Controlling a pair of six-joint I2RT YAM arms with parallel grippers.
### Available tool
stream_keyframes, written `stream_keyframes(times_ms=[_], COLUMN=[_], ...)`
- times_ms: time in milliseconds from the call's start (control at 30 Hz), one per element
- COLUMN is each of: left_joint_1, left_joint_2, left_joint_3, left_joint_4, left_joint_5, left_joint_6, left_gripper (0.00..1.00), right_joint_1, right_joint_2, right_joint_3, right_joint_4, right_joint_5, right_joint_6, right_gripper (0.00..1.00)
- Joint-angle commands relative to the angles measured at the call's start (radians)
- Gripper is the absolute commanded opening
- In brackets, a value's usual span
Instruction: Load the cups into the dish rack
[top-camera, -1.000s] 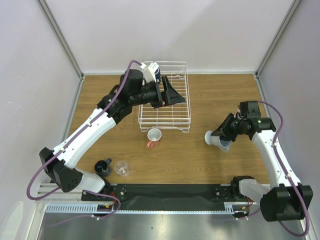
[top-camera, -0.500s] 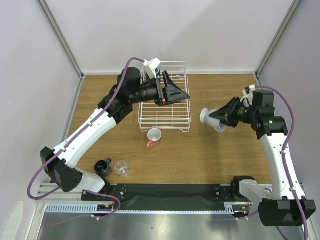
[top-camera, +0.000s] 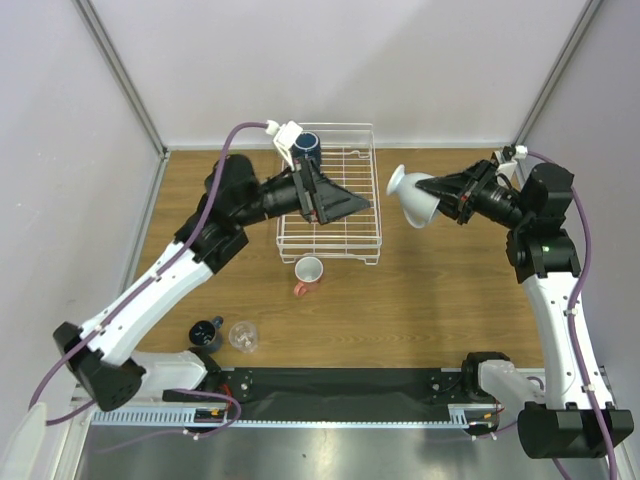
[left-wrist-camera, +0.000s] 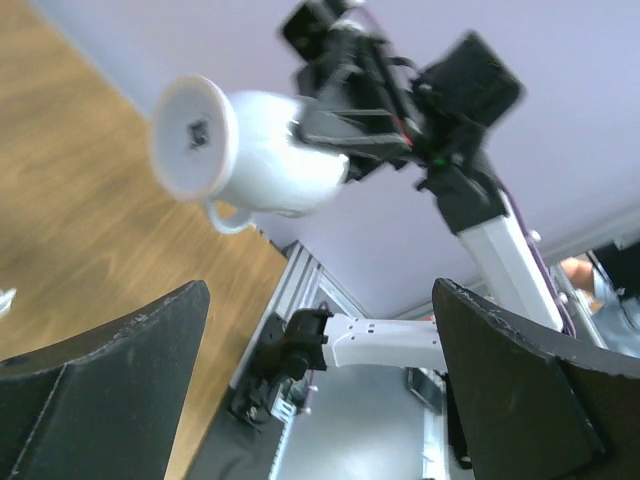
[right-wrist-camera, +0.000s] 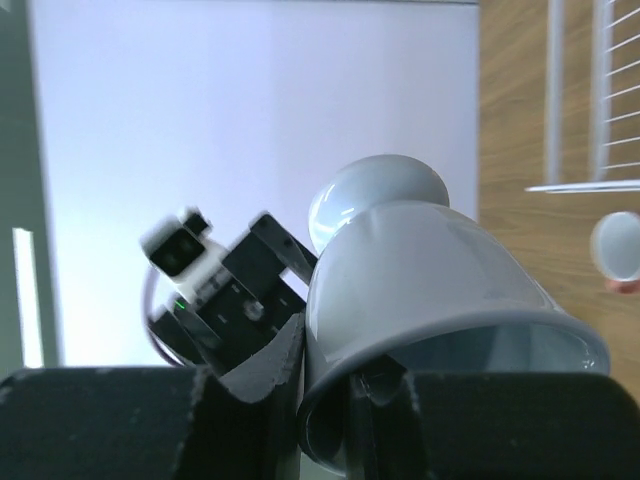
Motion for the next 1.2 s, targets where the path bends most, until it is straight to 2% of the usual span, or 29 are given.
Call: stream_keyframes(times_ms=[0, 167, 367, 567, 733, 1000, 1167], left_joint_1=[-0.019, -0.047, -0.059, -0.067, -0.079, -0.120, -0.133], left_joint_2=[-0.070, -0.055, -0.024, -0.024, -0.007, 0.044, 0.059], left_joint_3=[-0.056, -0.050, -0.055, -0.050, -0.043, -0.003, -0.010], left_joint_4=[0.225, 0.290, 0.321, 0.252, 0.272, 0.239, 0.279], left_joint_5=[-0.035, -0.019, 0.004, 0.021, 0.068, 0.061, 0.071], left_joint_6=[0.084, 0.195, 0.209, 0.244, 0.215, 0.192, 0.155], left_gripper=[1.00, 1.00, 1.00, 0.98, 0.97, 0.98, 0.91], right_joint_1=[0.013, 0.052, 0.069, 0.078, 0.118, 0.175, 0.201], right_joint_2=[-0.030, -0.016, -0.022, -0.039, -0.039, -0.048, -0.065], right_joint_3=[0.045, 0.071, 0.125, 0.110, 0.105, 0.111, 0.098], right_joint_4=[0.195, 0.198, 0.174, 0.229, 0.269, 0.325, 0.329], right_joint_5=[-0.029, -0.030, -0.035, -0.034, -0.017, 0.035, 0.060], right_joint_6=[0.280, 0.406, 0.436, 0.489, 0.523, 0.552, 0.549], right_gripper=[0.00, 0.00, 0.00, 0.00, 0.00, 0.00, 0.00])
